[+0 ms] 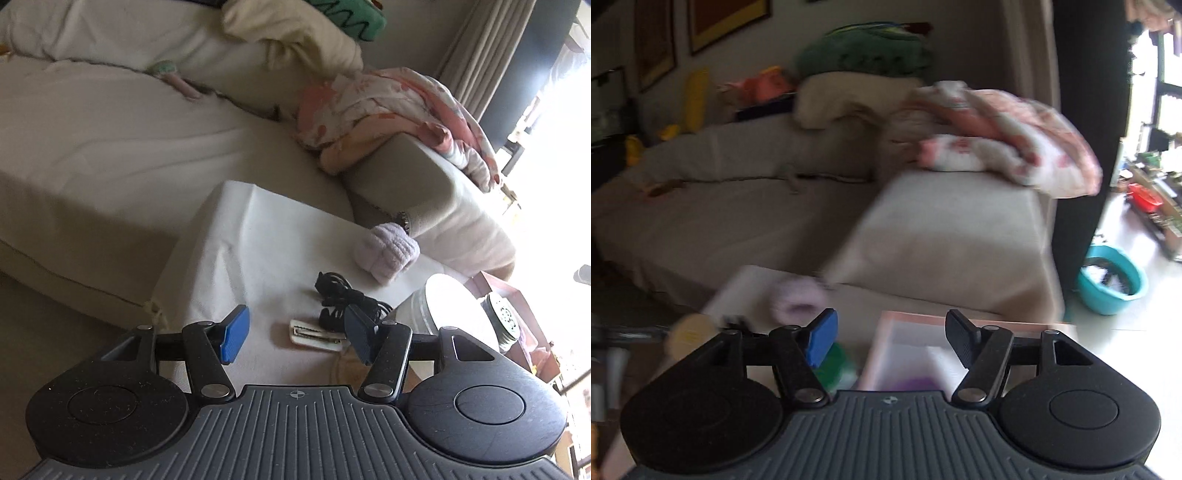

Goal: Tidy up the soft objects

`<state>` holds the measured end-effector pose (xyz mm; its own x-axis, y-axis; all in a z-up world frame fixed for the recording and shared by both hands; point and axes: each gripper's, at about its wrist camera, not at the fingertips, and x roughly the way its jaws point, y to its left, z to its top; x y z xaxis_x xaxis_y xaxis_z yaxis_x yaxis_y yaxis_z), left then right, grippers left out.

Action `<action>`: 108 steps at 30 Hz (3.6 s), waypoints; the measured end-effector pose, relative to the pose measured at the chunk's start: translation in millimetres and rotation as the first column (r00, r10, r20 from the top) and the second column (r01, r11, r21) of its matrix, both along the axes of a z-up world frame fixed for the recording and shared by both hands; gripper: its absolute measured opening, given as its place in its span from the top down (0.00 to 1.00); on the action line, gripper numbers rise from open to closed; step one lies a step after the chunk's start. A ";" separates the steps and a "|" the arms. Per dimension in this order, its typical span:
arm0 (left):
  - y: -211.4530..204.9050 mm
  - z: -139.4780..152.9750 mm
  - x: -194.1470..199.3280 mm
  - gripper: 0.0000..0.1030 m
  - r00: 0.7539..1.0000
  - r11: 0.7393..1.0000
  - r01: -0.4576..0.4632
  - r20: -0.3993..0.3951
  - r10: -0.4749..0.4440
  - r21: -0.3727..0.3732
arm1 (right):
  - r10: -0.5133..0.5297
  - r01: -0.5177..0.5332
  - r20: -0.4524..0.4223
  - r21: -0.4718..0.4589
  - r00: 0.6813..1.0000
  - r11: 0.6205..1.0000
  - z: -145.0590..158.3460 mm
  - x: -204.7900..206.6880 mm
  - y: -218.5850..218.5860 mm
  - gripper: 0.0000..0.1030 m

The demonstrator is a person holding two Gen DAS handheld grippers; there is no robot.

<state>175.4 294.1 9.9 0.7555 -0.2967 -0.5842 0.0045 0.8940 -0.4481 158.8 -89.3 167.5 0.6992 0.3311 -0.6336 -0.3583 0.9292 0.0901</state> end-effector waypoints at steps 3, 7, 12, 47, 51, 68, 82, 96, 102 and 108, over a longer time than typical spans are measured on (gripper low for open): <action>0.1 -3.4 1.9 0.40 0.998 0.997 0.047 0.030 -0.049 0.057 | 0.059 -0.055 -0.090 0.046 0.994 0.997 1.9 6.6 29.9 0.37; -0.7 -8.4 1.3 0.40 0.984 0.974 0.170 0.030 -0.177 0.148 | 0.094 -0.081 -0.170 0.081 0.981 0.993 -5.3 24.1 54.9 0.37; -24.9 -17.4 5.5 0.45 0.956 0.878 0.275 -0.016 -0.293 0.392 | 0.087 -0.082 -0.186 0.039 0.979 0.996 -11.2 33.5 73.0 0.37; -22.9 -24.9 40.1 0.75 0.967 0.966 0.255 -0.005 -0.255 0.046 | 0.118 -0.080 -0.451 0.104 0.885 0.991 -86.2 117.2 145.4 0.50; -23.3 -29.8 31.7 0.75 0.974 0.973 0.224 0.014 -0.224 0.050 | 0.156 -0.130 -0.541 0.087 0.827 0.988 -92.7 134.8 186.9 0.48; 3.3 -46.8 26.5 0.75 0.981 0.978 0.181 0.091 -0.172 -0.103 | 0.184 -0.216 -0.468 -0.013 0.864 0.976 -62.4 146.0 235.3 0.85; -11.7 -25.9 72.2 0.75 0.984 0.983 0.153 -0.078 -0.161 -0.098 | 0.167 -0.162 -0.318 0.041 0.933 0.986 -8.5 108.3 173.2 0.85; -48.7 -3.8 106.4 0.74 0.950 0.945 0.275 -0.200 -0.238 0.179 | 0.139 -0.114 -0.298 0.101 0.944 0.988 -25.9 94.8 105.6 0.85; -60.1 -3.1 83.2 0.73 0.935 0.862 0.354 -0.174 -0.310 0.362 | 0.148 -0.117 -0.292 0.120 0.945 0.986 -29.3 98.0 108.1 0.85; -62.8 -5.1 71.0 0.73 0.928 0.821 0.371 -0.153 -0.339 0.434 | 0.143 -0.111 -0.319 0.117 0.937 0.987 -35.4 103.7 122.8 0.85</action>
